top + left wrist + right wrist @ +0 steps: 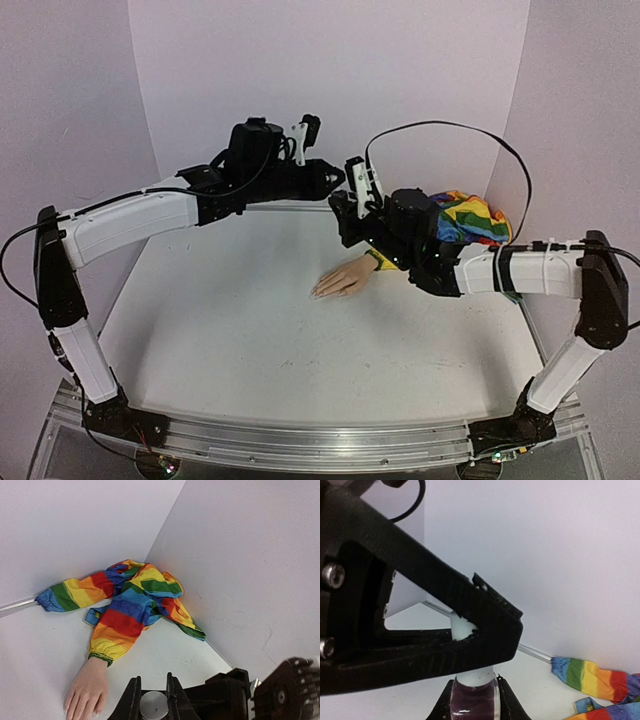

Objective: Paint the nails

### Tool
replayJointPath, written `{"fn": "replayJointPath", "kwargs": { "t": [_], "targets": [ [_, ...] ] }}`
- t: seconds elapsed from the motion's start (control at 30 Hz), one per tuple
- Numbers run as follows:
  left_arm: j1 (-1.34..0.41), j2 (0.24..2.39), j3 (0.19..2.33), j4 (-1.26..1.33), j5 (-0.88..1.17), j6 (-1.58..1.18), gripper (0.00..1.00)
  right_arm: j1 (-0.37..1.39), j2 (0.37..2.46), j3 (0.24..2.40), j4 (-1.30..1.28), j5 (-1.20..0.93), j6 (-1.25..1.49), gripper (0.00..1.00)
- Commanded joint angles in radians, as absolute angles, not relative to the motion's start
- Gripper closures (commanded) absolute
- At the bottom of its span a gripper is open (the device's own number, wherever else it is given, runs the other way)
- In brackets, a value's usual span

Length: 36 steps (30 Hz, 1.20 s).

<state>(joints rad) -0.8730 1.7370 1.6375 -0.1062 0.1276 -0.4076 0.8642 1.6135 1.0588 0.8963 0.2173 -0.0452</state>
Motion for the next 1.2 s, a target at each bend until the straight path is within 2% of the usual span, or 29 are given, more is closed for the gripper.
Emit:
{"fn": "replayJointPath", "kwargs": {
  "t": [0.0,0.07,0.13,0.2,0.27,0.37,0.53,0.7,0.83,1.03,1.17],
  "targets": [
    [-0.923,1.751,1.74,-0.271,0.071,-0.397,1.0,0.832,1.68,1.156,1.069,0.621,-0.135,1.0],
    [-0.923,1.743,1.74,-0.27,0.096,-0.387,0.91,0.83,1.684,1.161,1.068,0.579,-0.112,1.0],
    [-0.922,1.723,1.733,-0.265,0.138,-0.359,0.56,0.822,1.664,1.142,1.062,0.484,-0.086,1.0],
    [-0.921,1.69,1.703,-0.236,0.184,-0.328,0.32,0.801,1.62,1.104,1.037,0.304,-0.048,1.0],
    [-0.914,1.631,1.651,-0.186,0.255,-0.301,0.19,0.769,1.568,1.077,0.981,0.06,-0.016,1.0],
    [-0.892,1.539,1.526,-0.032,0.41,-0.297,0.11,0.725,1.504,1.079,0.866,-0.325,0.045,1.0],
    [-0.839,1.47,1.398,0.18,0.58,-0.415,0.09,0.677,1.462,1.098,0.803,-0.826,0.196,1.0],
    [-0.813,1.514,1.39,0.343,0.756,-0.535,0.12,0.677,1.485,1.114,0.898,-1.063,0.346,1.0],
    [-0.817,1.548,1.396,0.477,0.866,-0.616,0.22,0.676,1.502,1.103,1.05,-1.098,0.465,1.0],
    [-0.842,1.578,1.428,0.485,0.957,-0.612,0.38,0.676,1.53,1.115,1.144,-1.095,0.54,1.0],
    [-0.842,1.582,1.421,0.486,0.943,-0.601,0.54,0.677,1.545,1.124,1.165,-1.087,0.552,1.0]
  ]
}}
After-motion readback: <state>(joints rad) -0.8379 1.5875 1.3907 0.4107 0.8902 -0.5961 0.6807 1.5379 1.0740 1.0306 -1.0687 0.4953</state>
